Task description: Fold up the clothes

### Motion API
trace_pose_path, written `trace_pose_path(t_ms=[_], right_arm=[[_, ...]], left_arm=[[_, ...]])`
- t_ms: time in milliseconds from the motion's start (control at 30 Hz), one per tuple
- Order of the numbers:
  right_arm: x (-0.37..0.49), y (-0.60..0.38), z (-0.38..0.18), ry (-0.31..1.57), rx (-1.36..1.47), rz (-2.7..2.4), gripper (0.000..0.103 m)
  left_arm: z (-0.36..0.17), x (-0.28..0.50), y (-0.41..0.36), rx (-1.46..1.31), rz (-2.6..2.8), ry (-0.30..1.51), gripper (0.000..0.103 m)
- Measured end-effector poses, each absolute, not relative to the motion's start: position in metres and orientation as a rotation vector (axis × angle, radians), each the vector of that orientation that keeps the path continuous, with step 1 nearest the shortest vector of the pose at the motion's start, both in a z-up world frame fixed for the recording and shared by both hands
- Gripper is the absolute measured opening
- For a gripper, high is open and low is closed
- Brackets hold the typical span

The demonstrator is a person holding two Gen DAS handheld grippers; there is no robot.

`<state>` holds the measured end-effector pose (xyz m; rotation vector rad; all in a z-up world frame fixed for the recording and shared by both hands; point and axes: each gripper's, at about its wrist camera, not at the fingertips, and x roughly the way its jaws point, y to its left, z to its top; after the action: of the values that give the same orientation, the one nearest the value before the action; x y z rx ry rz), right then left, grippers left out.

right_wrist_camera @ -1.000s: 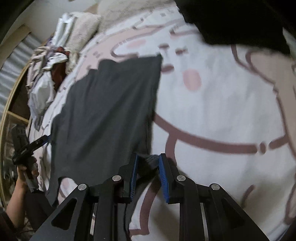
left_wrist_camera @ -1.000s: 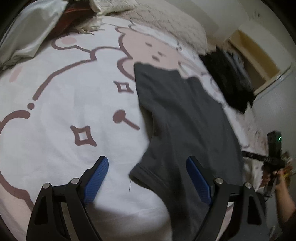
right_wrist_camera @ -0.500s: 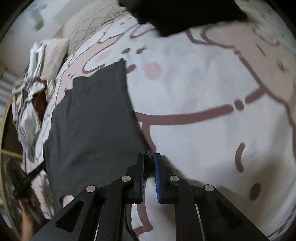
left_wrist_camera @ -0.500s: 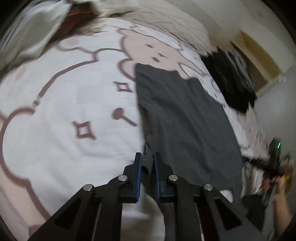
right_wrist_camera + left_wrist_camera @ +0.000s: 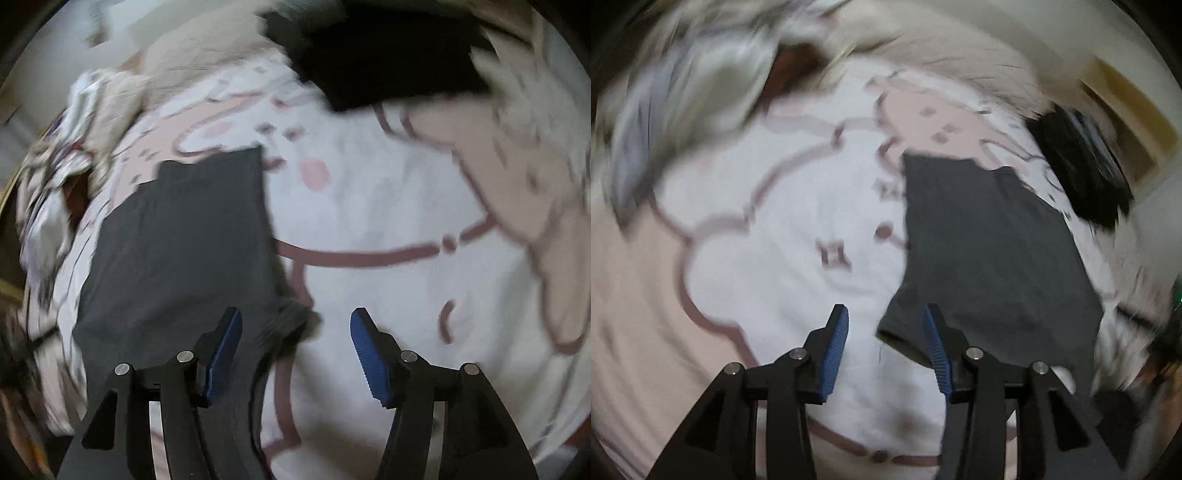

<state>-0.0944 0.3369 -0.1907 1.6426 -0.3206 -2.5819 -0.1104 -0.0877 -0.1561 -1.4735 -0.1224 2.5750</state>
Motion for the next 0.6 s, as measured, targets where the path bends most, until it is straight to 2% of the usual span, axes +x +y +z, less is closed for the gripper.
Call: trace_pose_path(t_ms=[100,167,300,400,500,600], right_arm=[[-0.076,0.319,-0.164,0.013,1.558,-2.614,0.061],[-0.056,0.301,-0.149,0.311,1.462,-2.618,0.061],[-0.017,0.269,-0.135,0.741,1.303,-2.544,0.061],[0.001,0.256,-0.135,0.804,1.288,-2.494,0.061],[0.010,0.250,-0.137,0.751,1.313,-2.474,0.061],[0.016,0.248,-0.140,0.688,1.341,-2.468,0.061]], left_arm=[[-0.128,-0.080,-0.065,-1.274,2.622,0.273,0.042],[-0.117,-0.052,-0.049,-1.128,2.631,0.558,0.042],[-0.123,0.018,-0.022,-0.840,2.489,1.083,0.042],[-0.148,0.065,-0.008,-0.709,2.274,1.406,0.042],[-0.180,0.101,0.002,-0.676,2.027,1.644,0.041],[-0.198,0.118,0.008,-0.669,1.898,1.749,0.009]])
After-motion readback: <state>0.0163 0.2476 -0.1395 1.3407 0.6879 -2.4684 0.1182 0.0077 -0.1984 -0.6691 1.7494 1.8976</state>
